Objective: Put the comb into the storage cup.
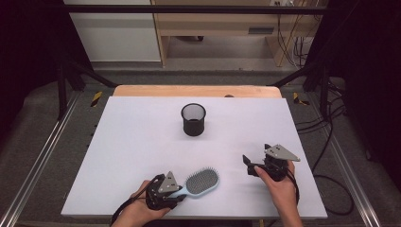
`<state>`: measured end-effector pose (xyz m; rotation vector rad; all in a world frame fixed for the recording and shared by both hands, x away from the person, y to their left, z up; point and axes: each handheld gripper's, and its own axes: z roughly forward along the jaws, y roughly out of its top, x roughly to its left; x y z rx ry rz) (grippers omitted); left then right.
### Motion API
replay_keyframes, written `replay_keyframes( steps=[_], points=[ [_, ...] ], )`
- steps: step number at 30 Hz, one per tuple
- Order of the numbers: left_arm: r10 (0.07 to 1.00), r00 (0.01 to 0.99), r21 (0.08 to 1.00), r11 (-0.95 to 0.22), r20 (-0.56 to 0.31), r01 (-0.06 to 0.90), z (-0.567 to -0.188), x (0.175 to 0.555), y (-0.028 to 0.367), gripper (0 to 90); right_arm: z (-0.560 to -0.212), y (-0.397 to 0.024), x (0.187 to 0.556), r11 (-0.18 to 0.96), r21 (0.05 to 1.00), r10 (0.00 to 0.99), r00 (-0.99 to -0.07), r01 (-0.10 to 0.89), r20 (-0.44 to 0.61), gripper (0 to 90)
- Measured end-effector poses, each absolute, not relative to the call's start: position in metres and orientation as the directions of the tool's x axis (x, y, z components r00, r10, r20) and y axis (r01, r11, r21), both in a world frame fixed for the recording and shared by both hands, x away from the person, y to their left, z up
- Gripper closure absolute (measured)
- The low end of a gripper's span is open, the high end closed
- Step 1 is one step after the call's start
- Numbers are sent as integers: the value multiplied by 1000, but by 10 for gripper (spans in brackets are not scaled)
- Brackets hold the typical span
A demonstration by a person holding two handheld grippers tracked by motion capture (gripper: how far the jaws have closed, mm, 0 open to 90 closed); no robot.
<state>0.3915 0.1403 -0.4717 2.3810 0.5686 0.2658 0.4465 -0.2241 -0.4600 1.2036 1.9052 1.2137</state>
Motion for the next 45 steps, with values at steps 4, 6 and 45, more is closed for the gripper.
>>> replay_keyframes(
  steps=[4,6,45],
  points=[
    [459,887,639,-699,57,321,-470,390,137,680,-460,-223,447,190,904,901,-434,384,-5,63],
    [455,889,637,-702,56,320,-470,391,137,687,-460,-222,446,192,903,900,-436,385,-5,63],
    [426,903,631,-716,58,297,-469,402,130,610,-460,-217,445,211,898,885,-465,386,-8,67]
  ],
)
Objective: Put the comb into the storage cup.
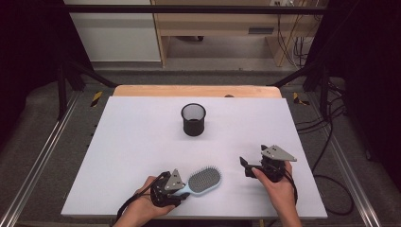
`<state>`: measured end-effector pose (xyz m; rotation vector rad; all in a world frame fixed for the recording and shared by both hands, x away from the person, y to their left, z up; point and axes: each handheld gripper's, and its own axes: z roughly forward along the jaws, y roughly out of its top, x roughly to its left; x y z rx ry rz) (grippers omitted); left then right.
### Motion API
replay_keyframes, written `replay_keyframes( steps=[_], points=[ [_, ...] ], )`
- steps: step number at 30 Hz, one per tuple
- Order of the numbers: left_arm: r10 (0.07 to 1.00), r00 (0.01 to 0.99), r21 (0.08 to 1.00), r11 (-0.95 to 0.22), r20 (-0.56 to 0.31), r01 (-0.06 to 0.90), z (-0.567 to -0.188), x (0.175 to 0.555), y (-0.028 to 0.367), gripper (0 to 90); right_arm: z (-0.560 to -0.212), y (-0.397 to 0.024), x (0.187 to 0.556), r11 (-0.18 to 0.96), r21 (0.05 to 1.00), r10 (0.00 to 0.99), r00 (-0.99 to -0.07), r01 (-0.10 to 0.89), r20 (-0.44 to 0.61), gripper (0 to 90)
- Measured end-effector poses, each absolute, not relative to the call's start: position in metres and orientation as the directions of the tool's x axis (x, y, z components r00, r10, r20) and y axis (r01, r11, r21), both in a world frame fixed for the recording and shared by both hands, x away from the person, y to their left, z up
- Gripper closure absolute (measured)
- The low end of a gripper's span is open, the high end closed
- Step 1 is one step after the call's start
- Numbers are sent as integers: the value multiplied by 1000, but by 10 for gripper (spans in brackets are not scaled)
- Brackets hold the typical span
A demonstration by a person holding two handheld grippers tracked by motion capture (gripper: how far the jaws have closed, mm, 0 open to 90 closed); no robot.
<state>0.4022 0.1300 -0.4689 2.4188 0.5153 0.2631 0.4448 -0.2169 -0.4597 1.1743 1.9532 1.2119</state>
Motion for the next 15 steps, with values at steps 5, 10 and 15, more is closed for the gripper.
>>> replay_keyframes(
  steps=[5,10,15],
  points=[
    [438,898,636,-703,35,318,-470,404,132,575,-460,-217,445,216,897,883,-469,386,-10,67],
    [435,900,612,-721,35,324,-468,403,128,630,-461,-216,445,218,893,882,-472,393,-8,67],
    [427,903,600,-735,45,318,-467,402,124,690,-462,-215,445,220,891,881,-473,397,-7,67]
  ],
)
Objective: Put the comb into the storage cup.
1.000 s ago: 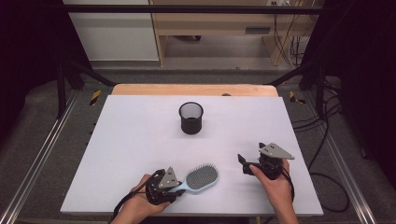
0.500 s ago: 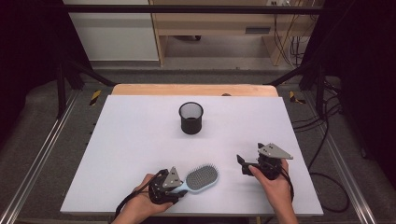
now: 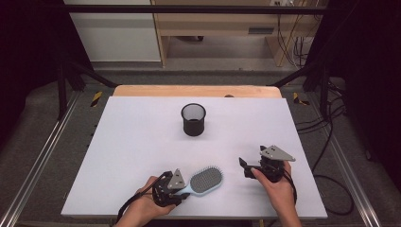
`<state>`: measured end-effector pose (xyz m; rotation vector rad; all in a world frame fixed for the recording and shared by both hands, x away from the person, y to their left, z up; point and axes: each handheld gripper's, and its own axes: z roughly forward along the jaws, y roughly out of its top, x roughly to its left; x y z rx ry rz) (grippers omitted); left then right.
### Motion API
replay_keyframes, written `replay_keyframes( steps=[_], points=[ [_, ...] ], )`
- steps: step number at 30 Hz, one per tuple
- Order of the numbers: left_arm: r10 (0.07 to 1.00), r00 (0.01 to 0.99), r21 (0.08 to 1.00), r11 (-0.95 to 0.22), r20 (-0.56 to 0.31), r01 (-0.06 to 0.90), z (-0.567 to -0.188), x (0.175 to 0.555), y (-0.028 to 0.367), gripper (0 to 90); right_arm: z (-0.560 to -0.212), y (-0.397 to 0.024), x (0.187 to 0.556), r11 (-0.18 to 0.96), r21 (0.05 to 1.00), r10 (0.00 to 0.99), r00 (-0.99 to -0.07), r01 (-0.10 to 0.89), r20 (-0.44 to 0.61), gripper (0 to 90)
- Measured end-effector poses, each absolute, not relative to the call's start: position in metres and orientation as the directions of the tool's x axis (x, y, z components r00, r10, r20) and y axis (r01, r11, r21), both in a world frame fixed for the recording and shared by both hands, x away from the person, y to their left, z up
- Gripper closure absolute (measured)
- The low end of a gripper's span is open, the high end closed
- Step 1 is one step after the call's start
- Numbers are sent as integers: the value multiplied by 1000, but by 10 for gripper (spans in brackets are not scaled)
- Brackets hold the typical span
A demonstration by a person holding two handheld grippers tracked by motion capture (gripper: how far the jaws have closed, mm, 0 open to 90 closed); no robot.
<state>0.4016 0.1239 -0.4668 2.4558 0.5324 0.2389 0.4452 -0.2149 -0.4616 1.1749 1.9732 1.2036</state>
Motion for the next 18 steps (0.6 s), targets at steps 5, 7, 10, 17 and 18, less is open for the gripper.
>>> replay_keyframes(
  steps=[5,7,10,17,18],
  points=[
    [427,904,619,-718,30,319,-468,402,127,692,-462,-213,445,223,890,879,-477,397,-7,68],
    [426,904,623,-715,31,316,-468,402,128,693,-461,-214,445,220,892,878,-478,394,-5,68],
    [419,907,627,-717,39,304,-468,401,128,693,-460,-215,444,211,895,879,-476,393,1,69],
    [427,903,665,-684,34,298,-468,404,132,693,-460,-214,444,199,898,880,-475,392,13,70],
    [429,903,674,-678,39,293,-468,404,133,693,-460,-213,444,196,899,880,-475,392,16,70]
  ],
)
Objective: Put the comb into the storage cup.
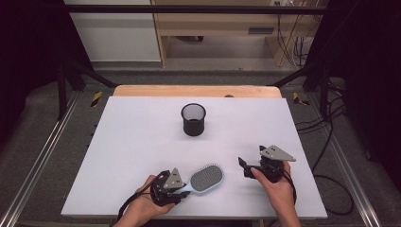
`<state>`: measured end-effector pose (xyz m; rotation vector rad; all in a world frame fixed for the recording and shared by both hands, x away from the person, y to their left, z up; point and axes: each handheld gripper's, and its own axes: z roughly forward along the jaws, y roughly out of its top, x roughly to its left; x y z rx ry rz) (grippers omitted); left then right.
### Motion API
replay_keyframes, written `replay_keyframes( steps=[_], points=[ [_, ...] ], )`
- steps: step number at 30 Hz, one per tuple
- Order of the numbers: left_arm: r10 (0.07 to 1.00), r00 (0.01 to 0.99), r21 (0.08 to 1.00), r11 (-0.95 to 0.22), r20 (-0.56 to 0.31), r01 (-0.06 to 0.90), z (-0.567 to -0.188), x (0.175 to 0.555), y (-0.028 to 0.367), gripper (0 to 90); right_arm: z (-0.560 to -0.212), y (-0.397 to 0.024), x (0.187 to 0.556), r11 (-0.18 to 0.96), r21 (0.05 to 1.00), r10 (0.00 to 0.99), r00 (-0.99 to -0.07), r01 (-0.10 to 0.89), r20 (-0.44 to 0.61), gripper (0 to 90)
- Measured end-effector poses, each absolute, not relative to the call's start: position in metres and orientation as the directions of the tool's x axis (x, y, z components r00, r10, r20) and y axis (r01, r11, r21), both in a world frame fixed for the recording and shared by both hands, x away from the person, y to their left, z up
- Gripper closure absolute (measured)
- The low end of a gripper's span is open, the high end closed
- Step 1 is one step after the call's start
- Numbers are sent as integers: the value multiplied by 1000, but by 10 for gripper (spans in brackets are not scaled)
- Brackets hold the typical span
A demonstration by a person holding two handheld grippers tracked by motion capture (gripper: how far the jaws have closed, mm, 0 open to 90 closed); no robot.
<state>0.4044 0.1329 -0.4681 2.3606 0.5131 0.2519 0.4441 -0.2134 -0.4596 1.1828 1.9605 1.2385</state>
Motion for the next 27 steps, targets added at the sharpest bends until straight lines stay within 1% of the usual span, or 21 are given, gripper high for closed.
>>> replay_keyframes(
  steps=[3,11,17,19,22,27],
  points=[
    [448,892,692,-662,56,289,-467,408,137,694,-459,-212,444,189,902,880,-475,388,20,70],
    [548,836,764,-544,12,346,-466,425,160,694,-458,-207,442,174,906,869,-493,387,43,69],
    [609,793,804,-479,15,353,-459,432,178,695,-457,-203,439,150,911,858,-509,384,73,66],
    [627,779,816,-461,22,348,-457,434,184,695,-456,-200,437,121,915,851,-515,385,105,66],
    [625,780,827,-454,31,332,-455,436,190,695,-455,-193,437,88,918,835,-531,388,144,65],
    [640,767,853,-426,48,302,-451,436,196,695,-451,-167,432,24,916,785,-575,400,230,61]
  ],
)
